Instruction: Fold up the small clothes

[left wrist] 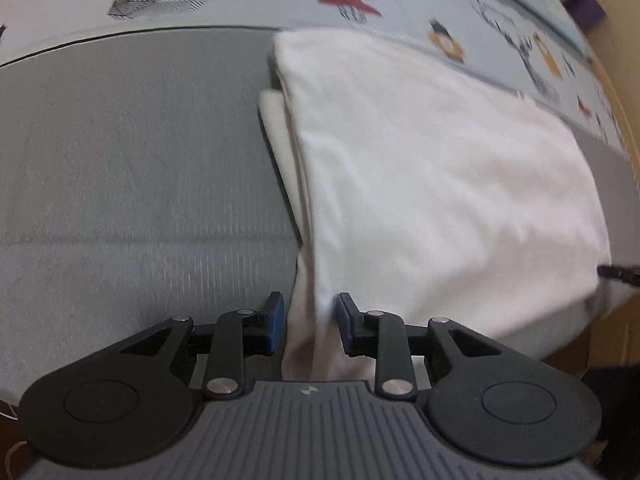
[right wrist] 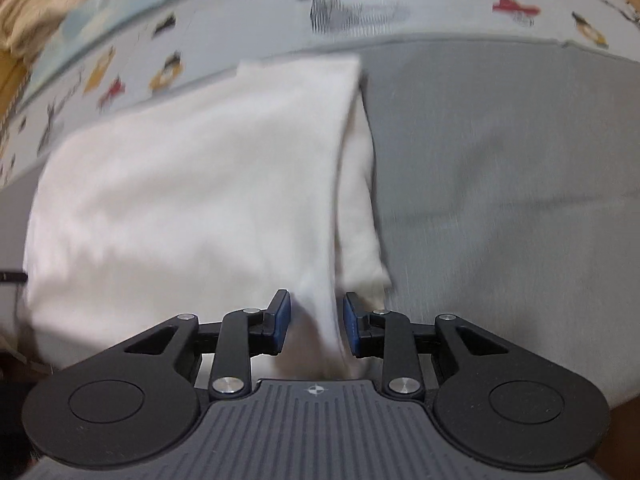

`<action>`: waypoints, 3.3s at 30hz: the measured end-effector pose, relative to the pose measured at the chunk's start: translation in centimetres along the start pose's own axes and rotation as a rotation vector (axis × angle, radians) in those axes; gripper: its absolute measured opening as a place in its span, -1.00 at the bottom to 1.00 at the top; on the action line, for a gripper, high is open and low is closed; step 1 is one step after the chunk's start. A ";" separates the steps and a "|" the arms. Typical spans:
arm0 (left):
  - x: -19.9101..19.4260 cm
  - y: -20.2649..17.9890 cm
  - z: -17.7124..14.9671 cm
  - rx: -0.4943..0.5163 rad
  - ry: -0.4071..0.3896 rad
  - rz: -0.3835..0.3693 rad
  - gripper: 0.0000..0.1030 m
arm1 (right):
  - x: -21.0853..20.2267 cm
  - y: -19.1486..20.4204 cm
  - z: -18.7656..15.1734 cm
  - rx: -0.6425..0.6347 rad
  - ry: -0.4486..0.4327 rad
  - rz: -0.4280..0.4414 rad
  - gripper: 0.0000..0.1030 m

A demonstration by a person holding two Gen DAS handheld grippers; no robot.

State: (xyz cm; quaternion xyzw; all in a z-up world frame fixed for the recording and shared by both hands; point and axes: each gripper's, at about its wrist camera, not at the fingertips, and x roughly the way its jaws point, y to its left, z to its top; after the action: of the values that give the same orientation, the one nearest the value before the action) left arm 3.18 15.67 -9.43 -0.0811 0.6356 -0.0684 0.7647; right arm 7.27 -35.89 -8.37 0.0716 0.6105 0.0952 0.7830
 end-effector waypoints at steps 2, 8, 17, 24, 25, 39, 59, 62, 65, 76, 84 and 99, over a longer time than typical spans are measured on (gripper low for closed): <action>0.0 -0.6 -0.6 0.047 0.018 0.005 -0.38 | -0.3 -0.1 -1.0 -0.029 0.023 -0.017 -0.41; -0.1 -1.5 -2.0 0.169 0.036 0.064 -0.91 | -0.9 -0.1 -2.1 -0.098 0.031 -0.043 -0.79; -1.3 0.0 -3.0 0.194 0.037 0.116 -1.00 | -3.2 -1.5 -2.7 -0.141 -0.003 -0.011 -1.00; -2.9 -0.7 -2.4 0.191 -0.060 0.013 -0.94 | -4.2 -2.6 -2.1 -0.104 -0.119 -0.075 -0.94; -2.9 -0.9 -2.3 0.184 -0.064 -0.011 -0.94 | -5.0 -2.5 -1.8 -0.085 -0.171 -0.034 -0.94; -1.5 -0.6 -0.8 0.119 -0.028 0.028 -0.52 | -1.6 2.6 -1.9 -0.274 -0.078 -0.152 -0.70; 0.3 3.7 3.4 -0.234 -0.157 -0.061 0.01 | 0.6 4.7 2.0 -0.202 -0.164 -0.206 -0.45; 1.2 4.4 3.6 -0.273 -0.141 -0.102 0.03 | 2.4 3.9 2.1 -0.185 -0.069 -0.287 -0.21; 2.0 4.7 4.0 -0.291 -0.120 -0.128 0.04 | 2.3 3.2 2.7 -0.130 -0.056 -0.294 -0.08; 3.7 3.4 5.2 -0.218 -0.121 -0.148 -0.39 | -9.4 5.1 3.0 -0.091 -0.459 -0.236 -0.11; 0.2 2.8 4.5 -0.145 -0.218 -0.096 -0.78 | -9.0 4.3 1.7 -0.020 -0.506 -0.300 -0.10; -6.7 1.1 3.7 -0.163 -0.336 0.029 -0.81 | -6.2 8.0 2.2 -0.107 -0.474 -0.235 -0.10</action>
State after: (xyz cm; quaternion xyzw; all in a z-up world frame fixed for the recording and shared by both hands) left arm 5.55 18.23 -2.53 -0.1439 0.5035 0.0087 0.8519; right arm 7.41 -29.55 -0.14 -0.0209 0.4082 0.0161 0.9125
